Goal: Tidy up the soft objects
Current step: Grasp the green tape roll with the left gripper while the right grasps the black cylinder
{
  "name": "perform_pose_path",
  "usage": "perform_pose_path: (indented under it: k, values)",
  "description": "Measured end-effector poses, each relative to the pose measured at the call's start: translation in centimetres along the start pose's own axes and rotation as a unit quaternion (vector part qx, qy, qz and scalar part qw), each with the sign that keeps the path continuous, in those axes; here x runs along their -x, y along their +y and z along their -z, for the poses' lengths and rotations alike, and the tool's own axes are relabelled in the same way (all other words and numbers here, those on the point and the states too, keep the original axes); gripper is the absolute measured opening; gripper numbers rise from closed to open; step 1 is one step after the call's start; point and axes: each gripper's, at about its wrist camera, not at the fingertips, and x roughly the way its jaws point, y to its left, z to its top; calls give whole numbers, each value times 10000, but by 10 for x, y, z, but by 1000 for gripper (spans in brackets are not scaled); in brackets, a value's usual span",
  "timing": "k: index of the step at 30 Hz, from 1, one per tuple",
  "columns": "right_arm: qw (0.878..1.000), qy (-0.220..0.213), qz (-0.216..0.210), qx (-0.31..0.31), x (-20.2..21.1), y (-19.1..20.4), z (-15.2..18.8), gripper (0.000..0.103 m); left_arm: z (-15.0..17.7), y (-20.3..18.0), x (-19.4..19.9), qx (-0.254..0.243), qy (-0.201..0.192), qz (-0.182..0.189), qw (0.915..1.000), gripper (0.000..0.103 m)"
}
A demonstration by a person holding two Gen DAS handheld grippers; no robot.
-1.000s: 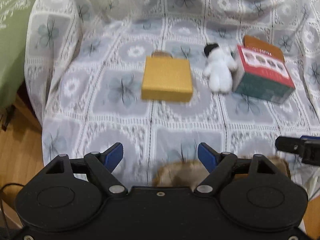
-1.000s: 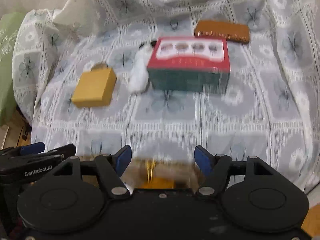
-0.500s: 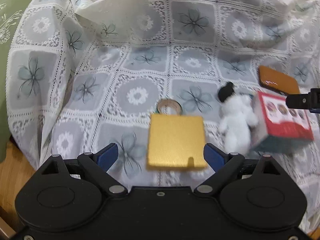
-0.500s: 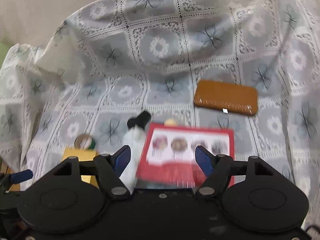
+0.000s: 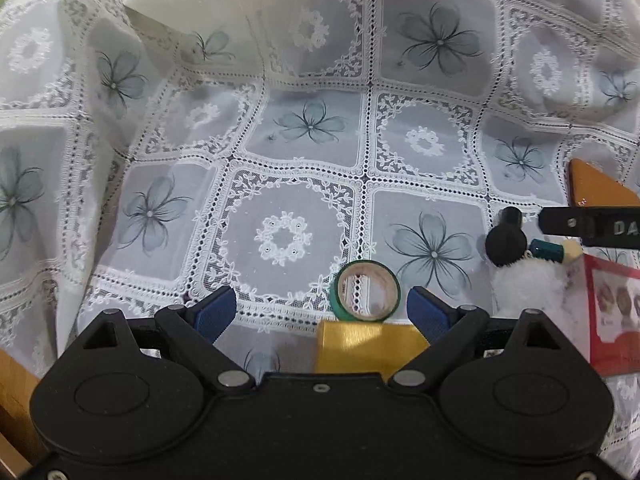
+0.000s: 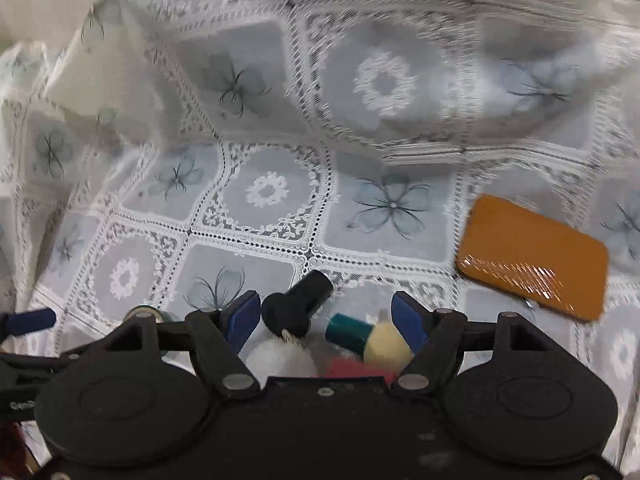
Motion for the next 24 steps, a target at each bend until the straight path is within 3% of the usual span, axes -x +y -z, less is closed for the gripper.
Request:
perform_pose_path:
  k: [12,15,17,18,24]
  values:
    - [9866,473,-368,1515,-55,19,-10,75,-8,13,-26,184,304,23,9994,90]
    - [9865,533,-325,1515,-65,18,-9,74,-9,15,-29,235,345,27,9991,90]
    - [9870,569,-414,1445,-71,16,-9,67,-10,15,-30,253,356,35,9990,90]
    - [9873,580,-537,1380,-73,15,-9,56,-10,15,-31,255,365,44,9990,90]
    - [9922,307,-540,1083,-69,12,-5,56,-14,12,-33,253,390,134,9988,90]
